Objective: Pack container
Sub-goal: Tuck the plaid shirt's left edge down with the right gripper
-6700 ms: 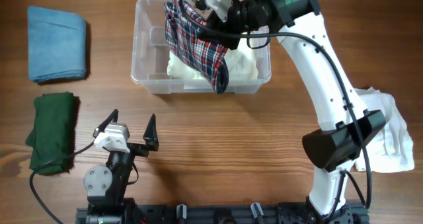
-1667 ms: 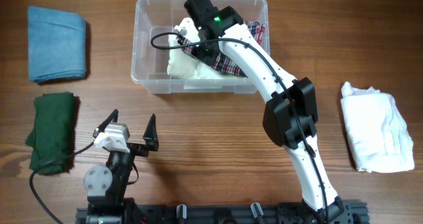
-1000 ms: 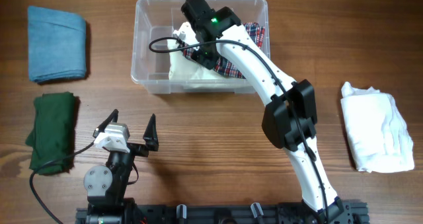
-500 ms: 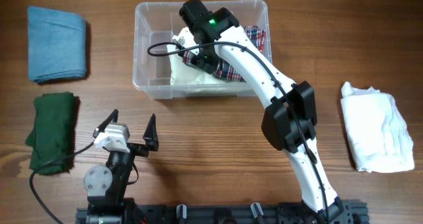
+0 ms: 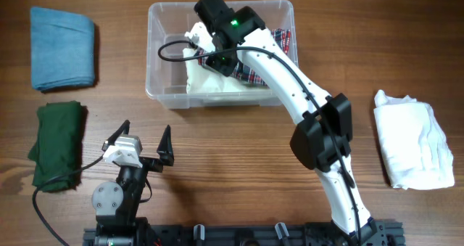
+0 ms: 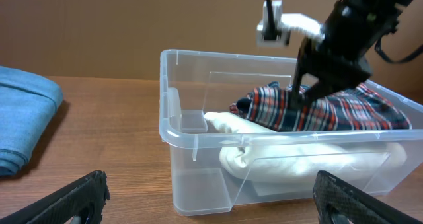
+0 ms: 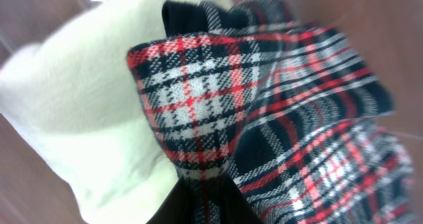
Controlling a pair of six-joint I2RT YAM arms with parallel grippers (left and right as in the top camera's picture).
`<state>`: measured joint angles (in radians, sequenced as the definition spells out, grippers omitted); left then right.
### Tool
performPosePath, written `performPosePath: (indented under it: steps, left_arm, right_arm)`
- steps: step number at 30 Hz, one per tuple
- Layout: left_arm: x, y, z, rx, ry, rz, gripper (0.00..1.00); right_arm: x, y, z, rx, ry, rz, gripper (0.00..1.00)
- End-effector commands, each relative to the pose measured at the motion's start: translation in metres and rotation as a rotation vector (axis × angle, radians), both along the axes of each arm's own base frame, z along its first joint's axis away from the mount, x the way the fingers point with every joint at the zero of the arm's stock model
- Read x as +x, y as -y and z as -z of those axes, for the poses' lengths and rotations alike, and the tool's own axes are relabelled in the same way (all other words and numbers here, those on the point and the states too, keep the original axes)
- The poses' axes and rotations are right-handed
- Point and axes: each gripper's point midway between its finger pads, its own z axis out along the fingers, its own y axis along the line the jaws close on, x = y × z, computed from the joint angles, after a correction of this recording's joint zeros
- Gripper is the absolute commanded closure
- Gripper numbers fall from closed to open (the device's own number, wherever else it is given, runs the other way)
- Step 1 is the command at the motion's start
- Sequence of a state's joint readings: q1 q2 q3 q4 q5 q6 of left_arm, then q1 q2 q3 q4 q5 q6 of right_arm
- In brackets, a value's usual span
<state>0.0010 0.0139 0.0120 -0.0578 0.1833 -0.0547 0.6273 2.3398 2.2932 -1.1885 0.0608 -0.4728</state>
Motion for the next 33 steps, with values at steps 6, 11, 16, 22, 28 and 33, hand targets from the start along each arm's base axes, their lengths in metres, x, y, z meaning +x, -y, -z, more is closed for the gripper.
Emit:
performPosePath:
  steps: [6, 11, 16, 22, 28, 33]
  left_arm:
    - [0.000, 0.000, 0.002, -0.005, -0.003, -0.004, 0.00]
    - [0.000, 0.000, 0.002, -0.005, -0.003, -0.004, 0.00]
    - [0.000, 0.000, 0.002, -0.005, -0.003, -0.004, 0.00]
    - [0.000, 0.000, 0.002, -0.005, -0.003, -0.004, 0.00]
    - [0.000, 0.000, 0.002, -0.005, -0.003, -0.004, 0.00]
    - [0.000, 0.000, 0.002, -0.005, -0.003, -0.004, 0.00]
  right_arm:
    - [0.013, -0.030, -0.040, 0.166, 0.100, -0.034, 0.88]
    - [0.004, -0.025, -0.035, 0.147, 0.056, -0.037, 0.94]
    - [-0.012, -0.014, -0.026, 0.098, -0.016, -0.033, 0.96]
    - [-0.030, -0.006, -0.020, 0.068, -0.093, -0.038, 0.96]
    - [-0.038, -0.005, -0.021, 0.074, -0.127, -0.045, 0.77]
    - [-0.038, -0.005, -0.023, 0.077, -0.122, -0.047, 0.25]
